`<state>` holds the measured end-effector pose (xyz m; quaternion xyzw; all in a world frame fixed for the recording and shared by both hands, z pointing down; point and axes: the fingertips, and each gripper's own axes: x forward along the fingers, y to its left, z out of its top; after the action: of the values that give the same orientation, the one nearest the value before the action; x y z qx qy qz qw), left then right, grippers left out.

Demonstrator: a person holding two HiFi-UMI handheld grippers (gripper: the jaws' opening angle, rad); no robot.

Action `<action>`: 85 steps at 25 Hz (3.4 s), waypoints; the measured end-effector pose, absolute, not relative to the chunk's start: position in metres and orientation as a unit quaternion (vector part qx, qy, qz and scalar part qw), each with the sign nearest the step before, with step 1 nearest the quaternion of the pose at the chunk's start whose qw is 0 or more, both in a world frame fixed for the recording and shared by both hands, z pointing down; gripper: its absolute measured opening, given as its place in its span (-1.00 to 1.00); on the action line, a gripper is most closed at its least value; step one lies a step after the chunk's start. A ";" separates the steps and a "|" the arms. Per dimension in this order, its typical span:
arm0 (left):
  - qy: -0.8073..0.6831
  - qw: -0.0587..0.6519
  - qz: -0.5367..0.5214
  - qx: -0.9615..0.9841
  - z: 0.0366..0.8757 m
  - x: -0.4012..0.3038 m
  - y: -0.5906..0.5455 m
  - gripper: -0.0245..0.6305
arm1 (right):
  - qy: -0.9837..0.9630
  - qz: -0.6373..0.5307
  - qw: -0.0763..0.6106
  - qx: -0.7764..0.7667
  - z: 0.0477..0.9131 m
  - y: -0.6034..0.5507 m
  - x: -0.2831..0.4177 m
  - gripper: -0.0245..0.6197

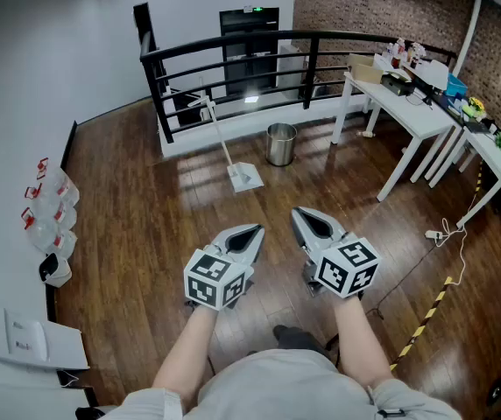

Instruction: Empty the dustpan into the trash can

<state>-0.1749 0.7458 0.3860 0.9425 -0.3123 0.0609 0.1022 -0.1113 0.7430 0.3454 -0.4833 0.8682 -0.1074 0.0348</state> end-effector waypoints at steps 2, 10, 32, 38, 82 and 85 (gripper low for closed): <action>-0.318 0.097 0.060 0.941 0.385 -0.178 0.733 -0.91 | 0.870 -0.100 0.035 -0.482 0.343 0.734 -0.113 -0.92; -0.340 0.106 0.062 0.932 0.401 -0.177 0.663 -0.91 | 0.872 -0.107 0.036 -0.477 0.356 0.666 -0.098 -0.92; -0.430 0.116 0.087 0.891 0.412 -0.143 0.356 -0.91 | 0.895 -0.120 0.021 -0.429 0.370 0.347 -0.033 -0.92; -0.412 0.115 0.077 0.901 0.428 -0.147 0.253 -0.91 | 0.883 -0.119 -0.008 -0.455 0.385 0.256 -0.039 -0.92; -0.607 0.229 0.172 0.741 0.615 -0.246 -0.205 -0.50 | 0.915 -0.146 -0.071 -0.369 0.426 -0.181 -0.046 -0.92; -0.608 0.251 0.170 0.734 0.648 -0.264 -0.221 -0.24 | 0.910 -0.148 -0.089 -0.378 0.432 -0.192 -0.046 -0.92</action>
<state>-0.2640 -0.2214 0.6480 0.7338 -0.6079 0.1700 0.2513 -0.0462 -0.1916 0.4318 -0.3780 0.9097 -0.1476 -0.0887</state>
